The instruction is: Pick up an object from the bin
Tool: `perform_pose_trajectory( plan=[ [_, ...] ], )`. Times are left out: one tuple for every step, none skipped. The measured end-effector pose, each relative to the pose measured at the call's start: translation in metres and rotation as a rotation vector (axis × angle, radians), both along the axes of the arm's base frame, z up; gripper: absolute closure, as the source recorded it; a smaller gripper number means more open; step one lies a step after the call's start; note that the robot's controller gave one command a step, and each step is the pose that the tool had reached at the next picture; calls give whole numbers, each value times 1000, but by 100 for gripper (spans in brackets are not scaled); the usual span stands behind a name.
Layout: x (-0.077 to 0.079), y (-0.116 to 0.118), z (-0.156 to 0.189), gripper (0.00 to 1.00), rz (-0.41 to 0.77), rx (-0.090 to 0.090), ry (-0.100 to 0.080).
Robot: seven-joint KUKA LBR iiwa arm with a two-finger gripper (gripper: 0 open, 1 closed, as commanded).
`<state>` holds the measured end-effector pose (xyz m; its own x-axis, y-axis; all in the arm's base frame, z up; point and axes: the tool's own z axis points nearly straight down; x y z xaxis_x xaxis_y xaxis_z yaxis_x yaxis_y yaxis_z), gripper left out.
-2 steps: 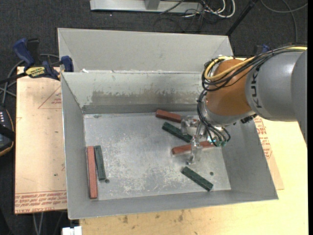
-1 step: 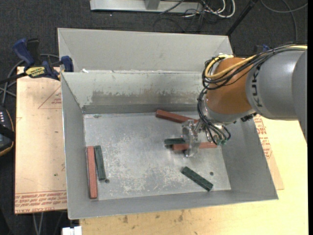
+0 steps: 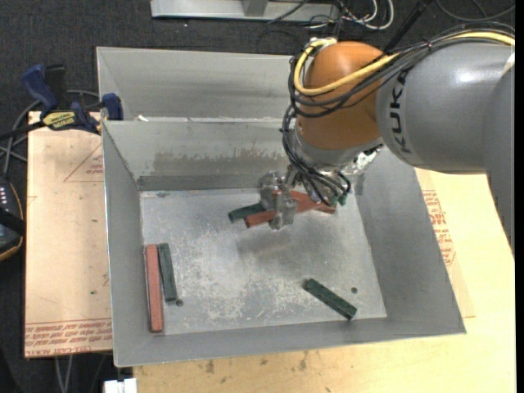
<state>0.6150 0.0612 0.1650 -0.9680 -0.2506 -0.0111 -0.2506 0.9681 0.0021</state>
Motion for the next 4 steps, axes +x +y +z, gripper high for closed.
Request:
perform_pose_trajectory(
  plan=[
    [18,3,54,100,35,-3,-1],
    [17,2,50,0,34,-3,6],
    [14,-43,-68,0,-39,-4,16],
    [44,-40,-95,0,-32,-2,2]
  ],
)
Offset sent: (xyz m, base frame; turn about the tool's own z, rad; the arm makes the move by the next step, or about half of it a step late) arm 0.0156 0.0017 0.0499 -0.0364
